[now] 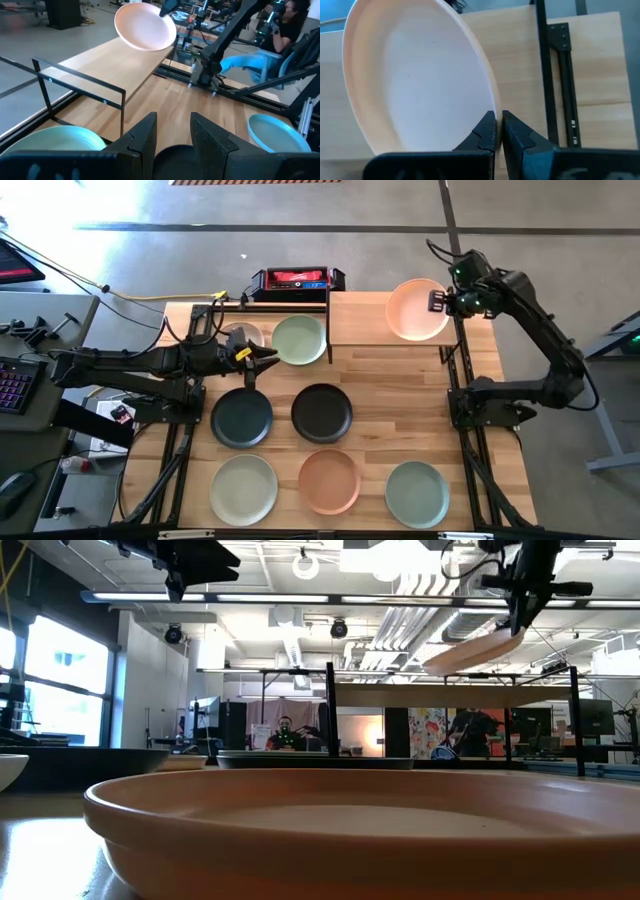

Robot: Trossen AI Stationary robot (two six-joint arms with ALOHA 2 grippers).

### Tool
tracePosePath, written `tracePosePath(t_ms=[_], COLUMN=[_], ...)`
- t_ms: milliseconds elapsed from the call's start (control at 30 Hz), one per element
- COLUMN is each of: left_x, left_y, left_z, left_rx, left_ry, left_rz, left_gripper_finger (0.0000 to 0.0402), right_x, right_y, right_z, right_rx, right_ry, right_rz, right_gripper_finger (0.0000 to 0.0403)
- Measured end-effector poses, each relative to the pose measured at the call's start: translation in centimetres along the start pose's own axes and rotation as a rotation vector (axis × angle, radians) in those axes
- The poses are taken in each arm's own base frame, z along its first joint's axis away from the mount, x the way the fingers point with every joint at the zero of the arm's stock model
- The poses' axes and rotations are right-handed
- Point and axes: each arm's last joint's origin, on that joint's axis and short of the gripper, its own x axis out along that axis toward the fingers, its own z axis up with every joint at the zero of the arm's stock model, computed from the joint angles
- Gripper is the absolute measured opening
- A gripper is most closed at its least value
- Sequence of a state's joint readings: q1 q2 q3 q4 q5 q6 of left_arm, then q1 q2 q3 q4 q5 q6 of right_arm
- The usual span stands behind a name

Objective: Place and stack plates onto a shelf
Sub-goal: Put the light orange plate on the shelf

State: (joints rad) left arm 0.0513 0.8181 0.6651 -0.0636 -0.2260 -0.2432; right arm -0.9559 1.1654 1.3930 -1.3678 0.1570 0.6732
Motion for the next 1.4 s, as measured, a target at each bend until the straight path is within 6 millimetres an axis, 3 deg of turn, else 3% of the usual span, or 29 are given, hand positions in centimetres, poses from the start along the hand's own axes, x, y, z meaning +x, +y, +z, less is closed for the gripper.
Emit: tracePosePath(t_ms=[467,833,1400], left_x=[0.0,0.0,0.0], left_y=[0.0,0.0,0.0], left_z=[0.0,0.0,0.0], left_rx=[0.002,0.011,0.018], left_ry=[0.0,0.0,0.0], left_rz=[0.0,0.001,0.001], left_gripper_finger=[0.0105,0.0105,0.0105], right_x=[3.7,4.7,4.4], right_y=[1.0,1.5,2.0], right_z=[1.7,1.7,0.8], right_rx=[-0.025,0.007,0.116], right_ry=[0.068,0.105,0.062], right_rz=[-0.169,-0.225,-0.294], right_gripper_finger=[0.0,0.0,0.0])
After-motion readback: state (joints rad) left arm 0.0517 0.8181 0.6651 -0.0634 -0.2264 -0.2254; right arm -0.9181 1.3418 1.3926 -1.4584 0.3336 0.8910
